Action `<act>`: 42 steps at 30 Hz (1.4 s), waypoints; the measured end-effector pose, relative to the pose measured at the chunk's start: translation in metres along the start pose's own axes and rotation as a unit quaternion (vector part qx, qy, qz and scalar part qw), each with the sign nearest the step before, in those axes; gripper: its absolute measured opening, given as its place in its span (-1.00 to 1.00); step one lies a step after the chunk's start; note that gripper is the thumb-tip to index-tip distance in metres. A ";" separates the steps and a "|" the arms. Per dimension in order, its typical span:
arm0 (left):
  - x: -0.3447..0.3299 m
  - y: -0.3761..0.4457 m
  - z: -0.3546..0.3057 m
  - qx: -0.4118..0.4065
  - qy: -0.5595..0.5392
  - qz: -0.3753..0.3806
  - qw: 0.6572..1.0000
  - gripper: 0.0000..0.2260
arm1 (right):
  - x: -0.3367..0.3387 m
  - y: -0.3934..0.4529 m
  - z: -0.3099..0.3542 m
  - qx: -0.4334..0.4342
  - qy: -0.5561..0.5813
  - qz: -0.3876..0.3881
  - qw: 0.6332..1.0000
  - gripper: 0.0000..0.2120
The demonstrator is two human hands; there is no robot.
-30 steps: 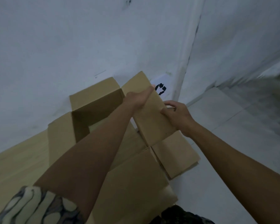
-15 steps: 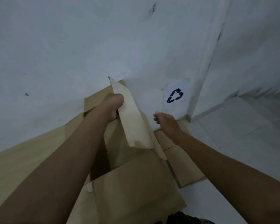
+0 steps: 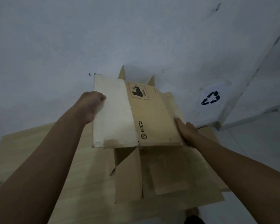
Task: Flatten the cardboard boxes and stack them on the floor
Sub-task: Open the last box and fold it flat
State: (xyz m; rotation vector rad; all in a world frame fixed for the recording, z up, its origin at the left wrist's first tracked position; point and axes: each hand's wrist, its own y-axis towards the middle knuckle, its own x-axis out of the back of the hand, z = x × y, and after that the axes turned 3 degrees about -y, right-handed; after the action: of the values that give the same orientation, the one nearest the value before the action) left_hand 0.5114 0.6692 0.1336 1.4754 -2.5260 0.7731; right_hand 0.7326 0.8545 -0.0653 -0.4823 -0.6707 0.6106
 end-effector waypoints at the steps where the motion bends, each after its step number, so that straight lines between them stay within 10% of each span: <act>1: 0.017 0.002 0.007 0.004 0.001 -0.005 1.000 -0.84 | -0.008 -0.006 0.004 0.002 -0.002 -0.013 1.000 -0.04; 18: 0.141 0.016 0.125 -0.024 0.008 -0.088 0.996 -0.58 | -0.063 -0.101 0.072 0.117 -0.171 -0.278 0.938 -0.25; 42: 0.070 -0.091 0.320 0.025 0.212 -0.077 0.974 -0.50 | -0.090 -0.164 -0.118 0.086 -0.294 -0.178 0.935 -0.47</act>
State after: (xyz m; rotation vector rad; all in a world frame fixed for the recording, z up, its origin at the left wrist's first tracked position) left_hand 0.6003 0.4238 -0.0850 1.3292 -2.0660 1.0069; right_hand 0.8178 0.6516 -0.0879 0.0033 -1.2300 0.4595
